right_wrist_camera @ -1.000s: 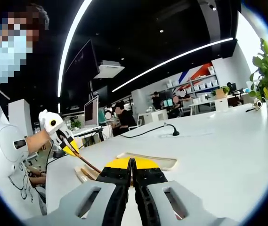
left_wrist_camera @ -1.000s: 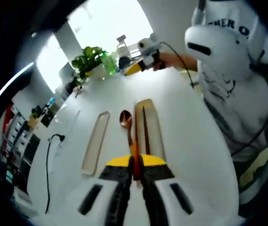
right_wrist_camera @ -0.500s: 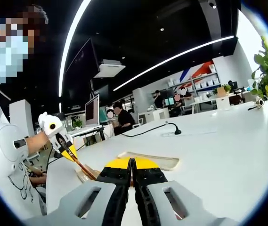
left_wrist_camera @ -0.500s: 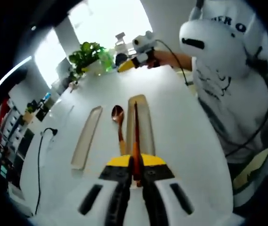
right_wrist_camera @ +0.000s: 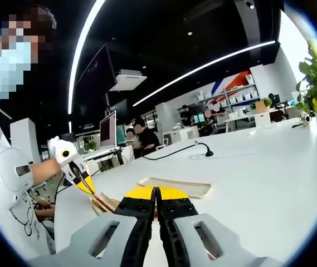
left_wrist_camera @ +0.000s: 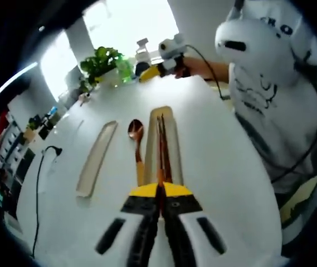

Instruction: Arrange the utensils inside the cutlery case until each visible utensil rests in its matching compartment.

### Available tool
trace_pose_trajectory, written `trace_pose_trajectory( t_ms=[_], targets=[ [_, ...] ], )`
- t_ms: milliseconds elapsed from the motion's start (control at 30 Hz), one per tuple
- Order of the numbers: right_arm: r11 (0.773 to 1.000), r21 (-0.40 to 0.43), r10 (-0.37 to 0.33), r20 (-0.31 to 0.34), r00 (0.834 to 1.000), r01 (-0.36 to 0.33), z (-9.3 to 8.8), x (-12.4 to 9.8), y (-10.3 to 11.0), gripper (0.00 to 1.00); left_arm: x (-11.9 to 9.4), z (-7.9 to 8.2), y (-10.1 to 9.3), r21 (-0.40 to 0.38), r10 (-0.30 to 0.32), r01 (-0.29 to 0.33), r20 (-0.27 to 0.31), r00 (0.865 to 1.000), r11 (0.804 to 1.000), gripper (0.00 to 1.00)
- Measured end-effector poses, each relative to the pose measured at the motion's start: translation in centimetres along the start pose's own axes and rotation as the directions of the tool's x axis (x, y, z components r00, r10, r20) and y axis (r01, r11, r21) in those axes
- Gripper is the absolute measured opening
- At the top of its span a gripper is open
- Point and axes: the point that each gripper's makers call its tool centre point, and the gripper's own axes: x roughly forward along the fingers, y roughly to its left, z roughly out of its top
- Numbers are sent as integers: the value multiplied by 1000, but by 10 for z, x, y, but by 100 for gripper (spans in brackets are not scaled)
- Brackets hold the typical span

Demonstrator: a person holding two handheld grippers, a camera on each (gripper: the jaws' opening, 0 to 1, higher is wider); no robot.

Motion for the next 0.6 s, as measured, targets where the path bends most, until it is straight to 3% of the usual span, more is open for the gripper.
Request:
trace_pose_trajectory(
  t_ms=[433,600],
  targets=[
    [1000,7,2,-13,1000,-2,-3,2,-1,0,0,-10,7,-32,35,-35,9,999,999,2],
    [998,-66,21,-69,997,-26,-3,10,2,0,-7,-9,10,-81,84,-80,46,995,993,5]
  ],
)
